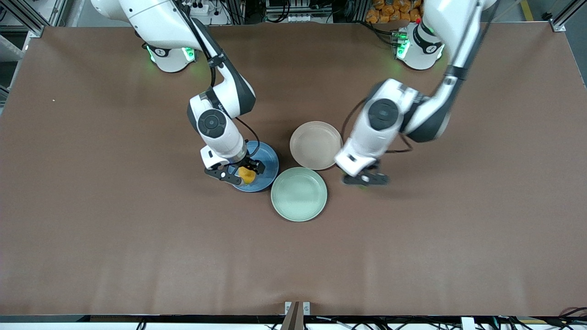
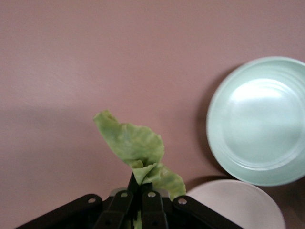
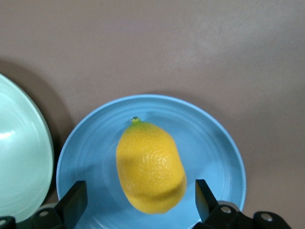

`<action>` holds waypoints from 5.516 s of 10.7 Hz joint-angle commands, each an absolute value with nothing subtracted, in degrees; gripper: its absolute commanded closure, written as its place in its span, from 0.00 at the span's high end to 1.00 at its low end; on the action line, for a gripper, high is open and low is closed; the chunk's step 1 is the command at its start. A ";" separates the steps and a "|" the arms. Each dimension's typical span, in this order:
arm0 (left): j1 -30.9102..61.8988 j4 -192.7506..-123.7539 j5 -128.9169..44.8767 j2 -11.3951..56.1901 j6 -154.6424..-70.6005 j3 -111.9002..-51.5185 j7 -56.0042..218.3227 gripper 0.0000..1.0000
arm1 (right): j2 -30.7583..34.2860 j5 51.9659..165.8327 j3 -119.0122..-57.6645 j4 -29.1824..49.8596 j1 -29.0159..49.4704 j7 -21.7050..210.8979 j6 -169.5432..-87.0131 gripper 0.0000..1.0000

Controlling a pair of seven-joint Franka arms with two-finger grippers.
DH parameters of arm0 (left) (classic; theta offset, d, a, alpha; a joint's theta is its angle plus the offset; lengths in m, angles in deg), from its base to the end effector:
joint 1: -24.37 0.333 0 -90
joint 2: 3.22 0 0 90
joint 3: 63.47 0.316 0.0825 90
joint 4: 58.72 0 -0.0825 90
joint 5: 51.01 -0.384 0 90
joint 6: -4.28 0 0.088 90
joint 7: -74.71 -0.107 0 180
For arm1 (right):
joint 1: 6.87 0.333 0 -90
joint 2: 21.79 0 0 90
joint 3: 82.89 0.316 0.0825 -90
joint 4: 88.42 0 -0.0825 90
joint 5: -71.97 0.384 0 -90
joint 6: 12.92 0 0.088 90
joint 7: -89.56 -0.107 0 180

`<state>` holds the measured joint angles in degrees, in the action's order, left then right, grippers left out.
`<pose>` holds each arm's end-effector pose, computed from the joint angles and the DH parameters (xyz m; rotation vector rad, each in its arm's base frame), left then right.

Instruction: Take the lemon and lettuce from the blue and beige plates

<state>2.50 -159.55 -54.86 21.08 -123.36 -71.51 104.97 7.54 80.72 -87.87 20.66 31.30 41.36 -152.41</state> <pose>0.5766 -0.3199 0.3329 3.1137 -0.0311 0.0631 0.5285 0.3494 0.2314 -3.0314 0.5603 0.0320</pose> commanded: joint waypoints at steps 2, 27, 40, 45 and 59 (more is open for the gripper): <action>9.40 -158.04 -55.50 21.73 -122.02 -72.26 94.70 0.00 | 10.28 81.63 -88.34 20.92 32.68 39.99 -156.17 1.00; 19.36 -164.77 -57.34 21.50 -121.23 -72.79 81.47 1.00 | 8.98 81.19 -88.60 4.58 23.56 49.37 -126.86 0.51; 20.24 -177.83 -52.15 -2.96 -121.14 -71.56 81.91 1.00 | 1.51 73.99 -88.69 -3.08 3.34 86.28 -105.04 0.51; 18.83 -164.92 -52.68 -3.49 -108.62 -71.38 81.92 1.00 | -6.11 73.72 -88.69 6.45 -0.36 90.44 -108.78 0.51; 18.92 -142.31 -51.45 -0.59 -80.72 -71.38 82.09 1.00 | -5.19 73.72 -88.60 35.68 -1.25 92.11 -150.98 0.51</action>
